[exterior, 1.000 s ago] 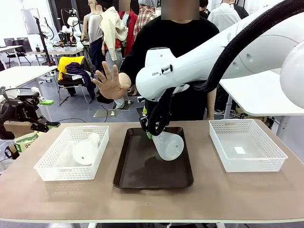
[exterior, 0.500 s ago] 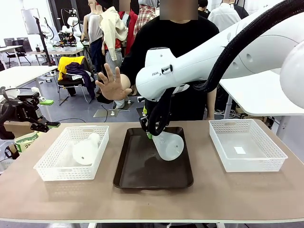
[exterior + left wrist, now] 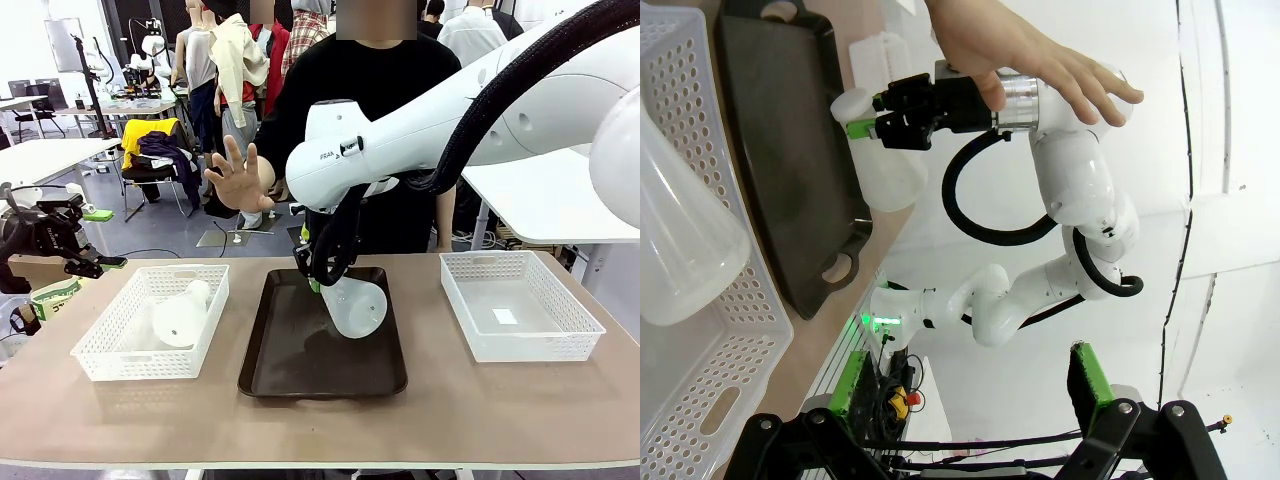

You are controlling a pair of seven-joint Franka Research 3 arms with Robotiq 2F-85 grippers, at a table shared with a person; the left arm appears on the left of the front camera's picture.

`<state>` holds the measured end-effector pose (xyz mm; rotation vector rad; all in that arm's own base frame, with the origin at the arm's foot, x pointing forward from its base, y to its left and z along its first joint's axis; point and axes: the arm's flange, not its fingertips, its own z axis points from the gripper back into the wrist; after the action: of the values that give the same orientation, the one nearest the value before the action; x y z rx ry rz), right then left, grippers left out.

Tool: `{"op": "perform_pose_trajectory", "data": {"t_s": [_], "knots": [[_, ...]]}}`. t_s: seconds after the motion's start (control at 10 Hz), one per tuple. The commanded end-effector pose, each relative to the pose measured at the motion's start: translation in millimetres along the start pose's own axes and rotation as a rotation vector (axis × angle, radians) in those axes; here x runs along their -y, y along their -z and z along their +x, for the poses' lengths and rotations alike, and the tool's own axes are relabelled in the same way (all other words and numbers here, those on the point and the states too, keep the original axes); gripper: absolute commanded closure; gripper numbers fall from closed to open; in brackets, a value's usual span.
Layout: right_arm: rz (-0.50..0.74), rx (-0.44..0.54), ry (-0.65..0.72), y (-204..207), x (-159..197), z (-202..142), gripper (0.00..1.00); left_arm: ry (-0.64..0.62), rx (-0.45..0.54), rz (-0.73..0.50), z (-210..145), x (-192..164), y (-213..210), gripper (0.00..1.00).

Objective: Prepare the laboratory tools.
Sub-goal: Place the picked Big flask upright in the Handle tray as instructed by the person.

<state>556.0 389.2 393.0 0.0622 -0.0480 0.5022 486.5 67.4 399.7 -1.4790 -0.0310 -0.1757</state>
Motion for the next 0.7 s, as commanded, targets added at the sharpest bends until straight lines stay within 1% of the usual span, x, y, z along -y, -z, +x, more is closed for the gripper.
{"op": "perform_pose_trajectory", "data": {"t_s": [0.0,0.6], "knots": [[-0.001,0.004,0.002,-0.8,0.4,0.4,1.0,0.003,-0.008,0.015,-2.1,1.1,-2.4,0.0],[-0.001,0.004,0.002,-0.8,0.4,0.4,1.0,0.003,-0.008,0.015,-2.1,1.1,-2.4,0.0]]}}
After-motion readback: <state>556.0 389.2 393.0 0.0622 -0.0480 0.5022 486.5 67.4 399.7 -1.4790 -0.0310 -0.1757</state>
